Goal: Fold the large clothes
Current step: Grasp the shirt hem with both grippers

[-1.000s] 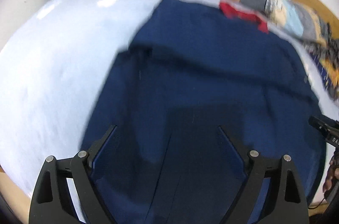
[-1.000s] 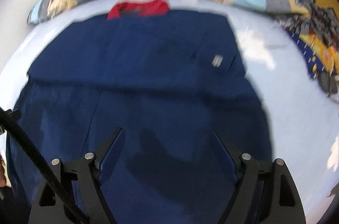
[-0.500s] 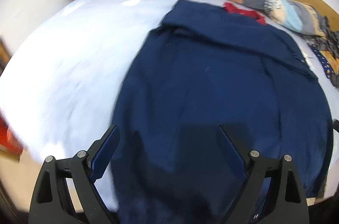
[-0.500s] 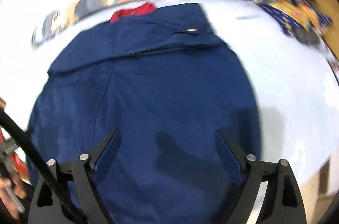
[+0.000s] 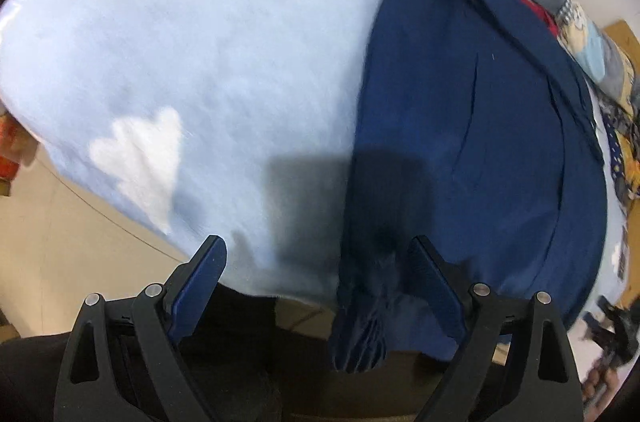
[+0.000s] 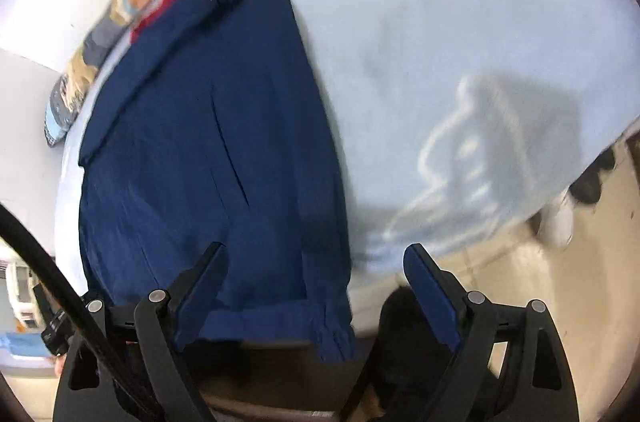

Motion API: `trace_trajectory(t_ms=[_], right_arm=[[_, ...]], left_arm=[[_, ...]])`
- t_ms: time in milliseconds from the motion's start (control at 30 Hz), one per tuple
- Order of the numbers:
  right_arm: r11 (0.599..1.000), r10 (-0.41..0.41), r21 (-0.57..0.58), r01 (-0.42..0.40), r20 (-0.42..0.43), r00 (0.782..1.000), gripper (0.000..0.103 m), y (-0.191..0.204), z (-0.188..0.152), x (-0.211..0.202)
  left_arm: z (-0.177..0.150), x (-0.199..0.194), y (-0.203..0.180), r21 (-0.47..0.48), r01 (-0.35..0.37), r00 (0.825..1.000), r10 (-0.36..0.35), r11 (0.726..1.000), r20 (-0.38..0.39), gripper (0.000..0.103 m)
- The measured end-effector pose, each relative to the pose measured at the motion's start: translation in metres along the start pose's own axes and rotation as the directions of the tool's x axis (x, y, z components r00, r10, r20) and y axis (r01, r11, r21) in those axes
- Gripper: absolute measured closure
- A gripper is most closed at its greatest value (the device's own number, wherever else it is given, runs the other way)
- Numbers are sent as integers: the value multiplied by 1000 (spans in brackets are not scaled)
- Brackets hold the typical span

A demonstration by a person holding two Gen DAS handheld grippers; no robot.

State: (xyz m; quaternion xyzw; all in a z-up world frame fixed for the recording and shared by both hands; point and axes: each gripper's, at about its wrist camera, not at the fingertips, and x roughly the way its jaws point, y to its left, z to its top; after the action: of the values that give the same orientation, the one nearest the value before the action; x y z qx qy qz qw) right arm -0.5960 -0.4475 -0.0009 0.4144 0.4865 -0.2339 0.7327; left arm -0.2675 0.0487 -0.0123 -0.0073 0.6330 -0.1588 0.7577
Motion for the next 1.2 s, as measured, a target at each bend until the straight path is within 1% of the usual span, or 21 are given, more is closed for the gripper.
trace_trajectory(t_ms=[67, 100, 167, 200, 233, 267, 300, 333, 367, 400, 433, 500, 567, 633, 700, 767, 833, 933, 1000, 1067, 1200], right_arm=[[999, -32, -12, 31, -41, 999, 11, 5, -7, 16], [999, -40, -27, 38, -64, 997, 11, 9, -12, 25], [998, -58, -41, 56, -74, 996, 12, 14, -18, 33], [995, -89, -60, 84, -87, 992, 19, 17, -23, 41], [995, -86, -64, 80, -106, 991, 26, 18, -27, 48], [996, -70, -62, 63, -125, 990, 41, 19, -31, 54], [995, -80, -77, 70, -131, 988, 48, 23, -35, 59], [989, -104, -115, 91, -110, 989, 55, 30, -40, 58], [985, -101, -150, 87, -83, 991, 83, 38, -42, 52], [984, -83, -161, 71, -68, 994, 85, 43, -44, 47], [988, -10, -153, 3, -46, 999, 86, 47, -45, 34], [986, 89, -143, -90, -11, 996, 87, 53, -48, 15], [969, 219, -123, -213, 36, 975, 88, 56, -45, -12], [956, 276, -131, -264, 81, 958, 88, 61, -39, -35], [933, 348, -135, -332, 120, 930, 88, 66, -29, -54], [922, 377, -161, -353, 159, 913, 88, 72, -18, -75], [906, 410, -197, -374, 193, 891, 88, 84, -4, -94], [899, 421, -240, -367, 242, 874, 88, 108, 15, -110], [899, 421, -245, -363, 259, 869, 88, 111, 23, -119], [895, 433, -242, -375, 267, 861, 88, 117, 31, -119], [897, 430, -242, -370, 285, 857, 88, 123, 46, -123]], left_arm=[[-1, -3, 1, -2, -10, 1000, 10, 1000, 17, 12], [-1, -5, 1, -1, 1, 1000, -1, 1000, 22, 12], [-4, -11, 3, -2, 19, 999, -19, 1000, 35, 11], [-5, -13, 3, 0, 21, 999, -21, 1000, 43, 12], [-5, -14, 3, 3, 27, 999, -27, 1000, 47, 12], [-7, -16, 5, 3, 33, 998, -33, 999, 50, 12], [-3, -15, 3, 3, 37, 998, -37, 999, 54, 12], [1, -13, 1, 4, 39, 998, -39, 999, 55, 12], [1, -13, 2, 3, 48, 997, -48, 999, 52, 12], [1, -12, 2, 4, 49, 998, -49, 999, 47, 12], [0, -13, 5, 3, 47, 998, -47, 999, 46, 12], [0, -13, 4, 10, 53, 998, -53, 999, 44, 12], [-1, -12, -2, 29, 55, 998, -56, 998, 36, 12], [-7, -15, -3, 51, 62, 998, -63, 997, 23, 12], [-12, -20, -10, 87, 82, 996, -84, 993, 27, 12], [-15, -24, -12, 100, 101, 994, -105, 990, 27, 12], [-16, -25, -9, 83, 123, 992, -125, 989, 16, 12], [-18, -25, -4, 57, 185, 983, -185, 981, -12, 12], [-19, -26, -4, 56, 237, 971, -236, 970, -26, 12], [-19, -27, -3, 57, 251, 968, -250, 966, -26, 12], [-17, -25, -1, 29, 306, 951, -305, 952, -44, 14]])
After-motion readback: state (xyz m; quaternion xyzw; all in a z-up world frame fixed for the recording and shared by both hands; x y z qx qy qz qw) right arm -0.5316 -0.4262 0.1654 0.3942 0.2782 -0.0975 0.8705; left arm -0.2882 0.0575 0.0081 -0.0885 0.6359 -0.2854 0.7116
